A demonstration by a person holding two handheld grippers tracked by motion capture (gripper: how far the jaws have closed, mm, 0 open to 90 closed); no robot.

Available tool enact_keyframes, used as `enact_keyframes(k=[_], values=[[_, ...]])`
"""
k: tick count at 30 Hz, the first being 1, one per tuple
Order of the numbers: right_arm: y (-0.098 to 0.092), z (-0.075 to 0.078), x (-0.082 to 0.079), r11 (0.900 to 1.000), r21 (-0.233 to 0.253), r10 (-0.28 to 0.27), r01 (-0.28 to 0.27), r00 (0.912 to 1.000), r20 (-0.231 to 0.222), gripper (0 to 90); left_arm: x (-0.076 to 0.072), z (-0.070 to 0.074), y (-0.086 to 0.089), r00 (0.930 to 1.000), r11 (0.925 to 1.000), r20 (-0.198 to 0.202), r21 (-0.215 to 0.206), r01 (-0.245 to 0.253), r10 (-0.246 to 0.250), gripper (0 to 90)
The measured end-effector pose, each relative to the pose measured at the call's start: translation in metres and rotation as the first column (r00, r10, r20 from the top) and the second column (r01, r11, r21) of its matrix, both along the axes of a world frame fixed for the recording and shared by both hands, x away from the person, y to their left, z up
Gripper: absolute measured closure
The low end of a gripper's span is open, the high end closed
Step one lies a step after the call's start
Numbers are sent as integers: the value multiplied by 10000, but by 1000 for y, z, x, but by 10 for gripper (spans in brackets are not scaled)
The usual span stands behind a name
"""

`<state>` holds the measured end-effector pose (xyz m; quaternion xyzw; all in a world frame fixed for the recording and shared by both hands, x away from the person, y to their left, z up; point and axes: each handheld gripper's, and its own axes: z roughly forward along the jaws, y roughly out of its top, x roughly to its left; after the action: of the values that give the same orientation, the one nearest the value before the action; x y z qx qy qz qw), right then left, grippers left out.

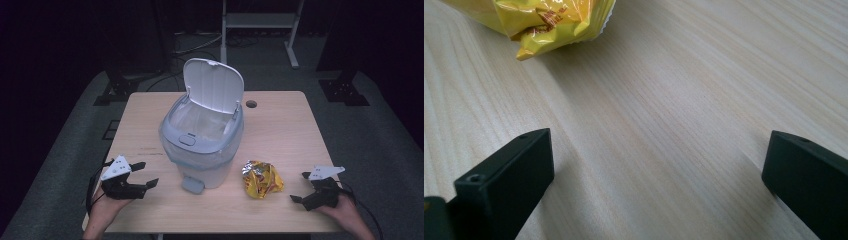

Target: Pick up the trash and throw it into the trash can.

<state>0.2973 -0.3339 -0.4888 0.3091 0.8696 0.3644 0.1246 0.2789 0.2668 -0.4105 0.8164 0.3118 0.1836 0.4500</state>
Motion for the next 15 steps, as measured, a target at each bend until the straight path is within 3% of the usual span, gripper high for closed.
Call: enact_keyframes(k=[7,15], values=[[0,0,0,10000,-7,52,-52,10000,0,0,7,-20,-5,9983,9975,-360,568,-429,449,114],[0,0,1,9999,-16,128,-128,9999,-13,0,13,-43,-13,9940,9916,-987,1247,-346,471,42]])
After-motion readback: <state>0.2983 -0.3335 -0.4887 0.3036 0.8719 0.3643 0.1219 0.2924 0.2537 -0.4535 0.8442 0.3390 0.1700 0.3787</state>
